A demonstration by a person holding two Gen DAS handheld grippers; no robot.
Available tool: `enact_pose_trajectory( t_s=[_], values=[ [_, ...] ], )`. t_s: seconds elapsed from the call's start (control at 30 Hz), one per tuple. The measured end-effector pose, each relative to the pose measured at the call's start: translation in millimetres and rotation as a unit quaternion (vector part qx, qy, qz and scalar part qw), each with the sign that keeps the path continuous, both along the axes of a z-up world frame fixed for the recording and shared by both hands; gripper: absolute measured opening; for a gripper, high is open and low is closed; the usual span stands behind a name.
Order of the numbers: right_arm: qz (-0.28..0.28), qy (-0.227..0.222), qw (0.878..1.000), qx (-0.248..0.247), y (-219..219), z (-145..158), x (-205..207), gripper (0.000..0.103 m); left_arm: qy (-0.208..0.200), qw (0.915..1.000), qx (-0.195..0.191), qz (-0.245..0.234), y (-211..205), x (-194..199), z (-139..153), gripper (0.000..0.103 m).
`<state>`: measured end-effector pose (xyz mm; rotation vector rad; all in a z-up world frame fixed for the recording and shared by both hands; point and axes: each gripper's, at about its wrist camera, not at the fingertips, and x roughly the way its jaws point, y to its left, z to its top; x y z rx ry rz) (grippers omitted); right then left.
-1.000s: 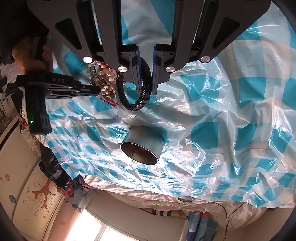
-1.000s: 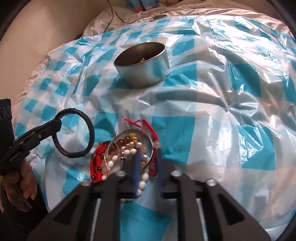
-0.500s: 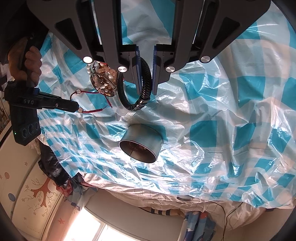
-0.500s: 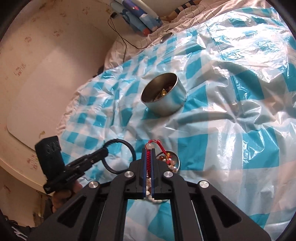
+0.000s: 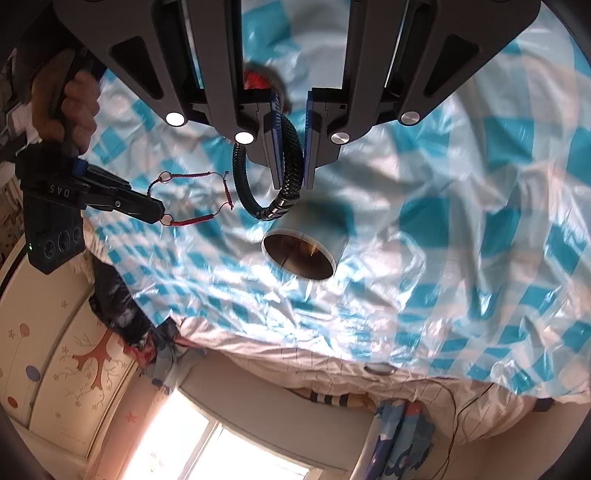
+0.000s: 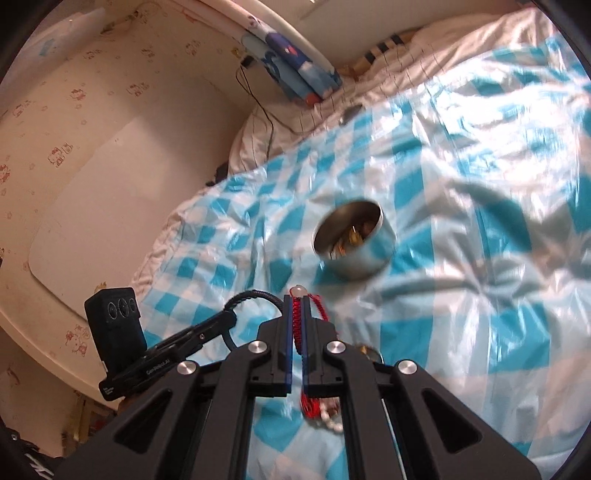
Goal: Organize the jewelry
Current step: 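Carry both bracelets over the steel tin and open both grippers, then move both grippers back to the black jewelry dish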
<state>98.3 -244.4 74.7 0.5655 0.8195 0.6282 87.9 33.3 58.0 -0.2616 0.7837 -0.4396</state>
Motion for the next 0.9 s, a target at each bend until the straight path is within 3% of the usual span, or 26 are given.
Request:
enact_pose_trajectory(
  t_s=[0.2, 0.37, 0.47, 0.53, 0.63, 0.67, 0.77, 0.83, 0.9],
  values=[
    [-0.019, -0.037, 0.999, -0.012, 8.5, 27.7, 35.8, 0.004, -0.019, 0.9998, -0.006, 0.007, -16.3, 39.1, 21.0, 0.009],
    [-0.021, -0.049, 0.998, -0.037, 19.6, 27.7, 60.0, 0.004, -0.010, 0.9999, -0.007, 0.011, -26.4, 79.5, 16.3, 0.009],
    [-0.023, -0.054, 0.996, -0.070, 32.5, 22.7, 76.5, 0.004, 0.000, 0.9998, -0.009, 0.018, -32.0, 101.3, 6.0, 0.009],
    [-0.029, -0.059, 0.990, -0.124, 47.0, 12.9, 92.3, 0.004, 0.017, 0.9996, 0.001, 0.023, -36.6, 119.5, -6.1, 0.010],
    [0.001, 0.003, 0.985, -0.173, 69.2, -26.2, 123.0, 0.005, 0.072, 0.9967, 0.034, 0.020, -40.1, 137.9, -31.0, 0.015],
    [0.010, 0.026, 0.983, -0.183, 73.5, -38.9, 129.1, 0.007, 0.084, 0.9956, 0.035, 0.025, -35.6, 137.3, -35.5, 0.020],
    [0.011, 0.056, 0.985, -0.166, 70.7, -54.3, 132.0, 0.027, 0.076, 0.9962, 0.032, 0.031, -25.0, 126.4, -27.1, 0.031],
    [0.006, 0.040, 0.987, -0.155, 61.3, -39.0, 125.0, 0.032, 0.057, 0.9973, 0.036, 0.029, -19.2, 114.2, -13.9, 0.041],
    [0.000, 0.024, 0.989, -0.149, 48.8, -22.6, 111.6, 0.041, 0.047, 0.9980, 0.031, 0.027, -13.0, 100.0, -5.2, 0.045]
  ],
)
